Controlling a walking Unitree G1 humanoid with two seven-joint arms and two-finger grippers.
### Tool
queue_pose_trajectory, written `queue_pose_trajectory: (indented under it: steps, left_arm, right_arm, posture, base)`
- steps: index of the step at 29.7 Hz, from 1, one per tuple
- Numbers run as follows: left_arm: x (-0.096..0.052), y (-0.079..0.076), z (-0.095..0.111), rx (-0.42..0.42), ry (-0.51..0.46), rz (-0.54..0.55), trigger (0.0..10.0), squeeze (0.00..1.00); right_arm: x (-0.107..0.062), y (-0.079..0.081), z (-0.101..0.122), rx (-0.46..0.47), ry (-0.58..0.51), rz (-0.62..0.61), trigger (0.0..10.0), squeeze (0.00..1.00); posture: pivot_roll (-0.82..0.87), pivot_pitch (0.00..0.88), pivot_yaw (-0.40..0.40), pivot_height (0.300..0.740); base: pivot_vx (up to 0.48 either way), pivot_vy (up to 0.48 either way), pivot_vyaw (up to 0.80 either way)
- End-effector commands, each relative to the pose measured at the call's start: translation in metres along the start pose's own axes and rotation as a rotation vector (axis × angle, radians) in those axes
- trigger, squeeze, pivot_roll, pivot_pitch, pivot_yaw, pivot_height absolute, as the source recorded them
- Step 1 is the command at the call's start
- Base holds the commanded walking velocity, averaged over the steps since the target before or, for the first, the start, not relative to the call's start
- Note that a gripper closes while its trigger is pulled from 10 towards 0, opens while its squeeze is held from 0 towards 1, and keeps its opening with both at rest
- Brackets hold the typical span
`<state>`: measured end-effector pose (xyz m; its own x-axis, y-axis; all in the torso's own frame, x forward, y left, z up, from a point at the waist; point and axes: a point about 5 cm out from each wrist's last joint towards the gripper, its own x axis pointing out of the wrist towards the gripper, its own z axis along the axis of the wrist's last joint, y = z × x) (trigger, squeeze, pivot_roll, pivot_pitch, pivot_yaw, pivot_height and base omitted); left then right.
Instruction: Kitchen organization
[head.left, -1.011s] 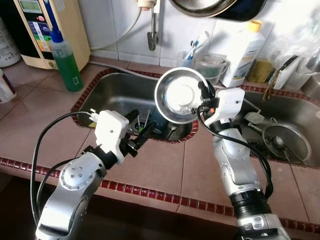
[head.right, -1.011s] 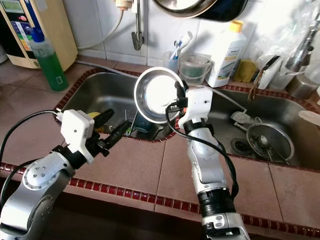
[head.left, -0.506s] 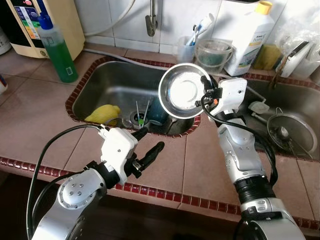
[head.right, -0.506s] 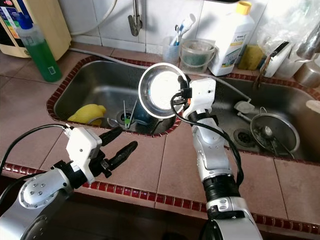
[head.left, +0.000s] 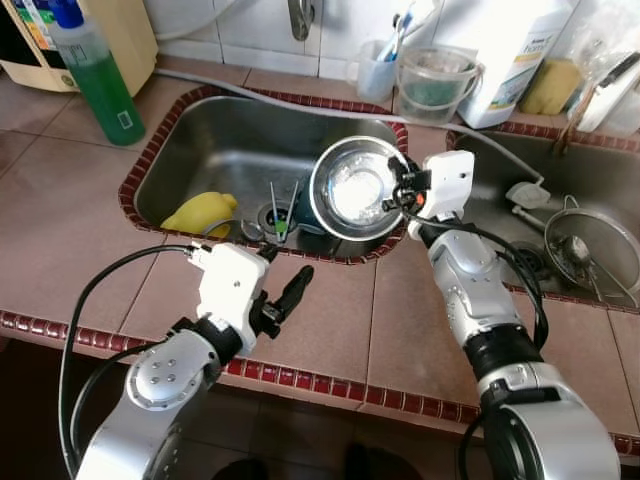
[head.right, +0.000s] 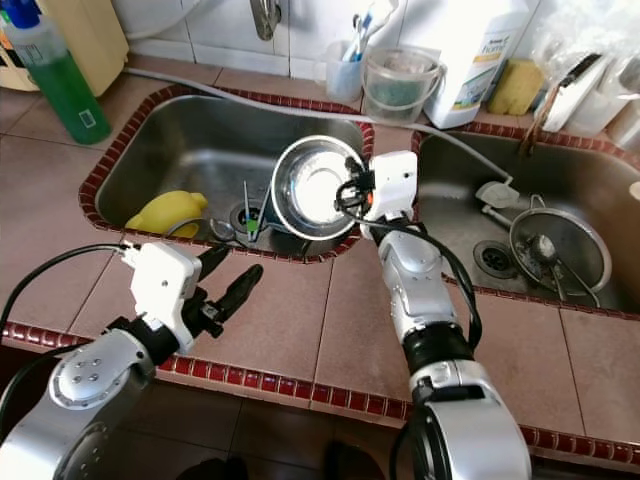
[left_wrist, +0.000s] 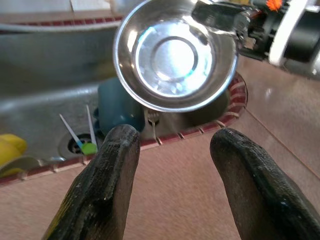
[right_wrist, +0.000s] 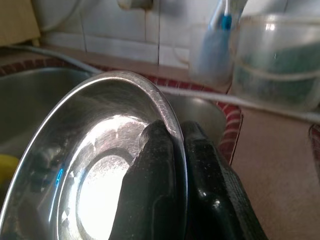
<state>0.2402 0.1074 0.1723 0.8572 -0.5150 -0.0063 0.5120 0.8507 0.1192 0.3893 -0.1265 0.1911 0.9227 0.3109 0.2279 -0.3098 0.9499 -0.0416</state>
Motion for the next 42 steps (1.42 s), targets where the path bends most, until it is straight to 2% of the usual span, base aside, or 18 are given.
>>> queue_pose_trajectory:
  steps: [1, 8, 16, 17, 18, 34, 42]
  left_arm:
    - [-0.001, -0.006, -0.001, 0.0, 0.012, -0.008, 10.0, 0.0]
    - [0.001, -0.012, 0.009, -0.03, -0.014, -0.021, 10.0, 0.0]
    - [0.001, -0.017, 0.016, -0.026, -0.032, -0.027, 10.0, 0.0]
    - [0.002, -0.017, 0.016, -0.027, -0.031, -0.027, 10.0, 0.0]
    - [0.002, -0.017, 0.016, -0.028, -0.03, -0.027, 10.0, 0.0]
    - [0.001, -0.017, 0.02, -0.04, -0.029, -0.018, 10.0, 0.0]
    - [0.005, -0.013, 0.02, -0.035, -0.035, 0.0, 10.0, 0.0]
  right_arm:
    - [0.001, -0.003, -0.001, 0.017, 0.005, 0.002, 10.0, 0.0]
    - [0.008, 0.0, 0.001, 0.046, 0.016, 0.043, 10.0, 0.0]
    - [0.019, 0.008, 0.008, 0.071, 0.024, 0.075, 10.0, 0.0]
    - [0.02, 0.008, 0.009, 0.078, 0.026, 0.08, 10.0, 0.87]
    - [0.021, 0.009, 0.009, 0.088, 0.027, 0.085, 10.0, 1.0]
    - [0.026, 0.017, 0.01, 0.096, 0.056, 0.124, 10.0, 1.0]
    - [0.027, 0.014, 0.019, 0.09, -0.013, 0.119, 10.0, 1.0]
  posture:
    - [-0.1, 0.289, -0.032, 0.732]
    - [-0.1, 0.295, -0.034, 0.732]
    - [-0.1, 0.302, -0.035, 0.732]
    - [-0.09, 0.303, -0.036, 0.732]
    - [-0.09, 0.303, -0.036, 0.732]
    - [-0.09, 0.311, -0.044, 0.732]
    - [-0.09, 0.29, -0.051, 0.732]
  base:
    - [0.0, 0.0, 0.0]
    - [0.0, 0.0, 0.0]
    - [0.0, 0.0, 0.0]
    - [0.0, 0.0, 0.0]
    - [0.0, 0.0, 0.0]
    - [0.0, 0.0, 0.0]
    - [0.0, 0.0, 0.0]
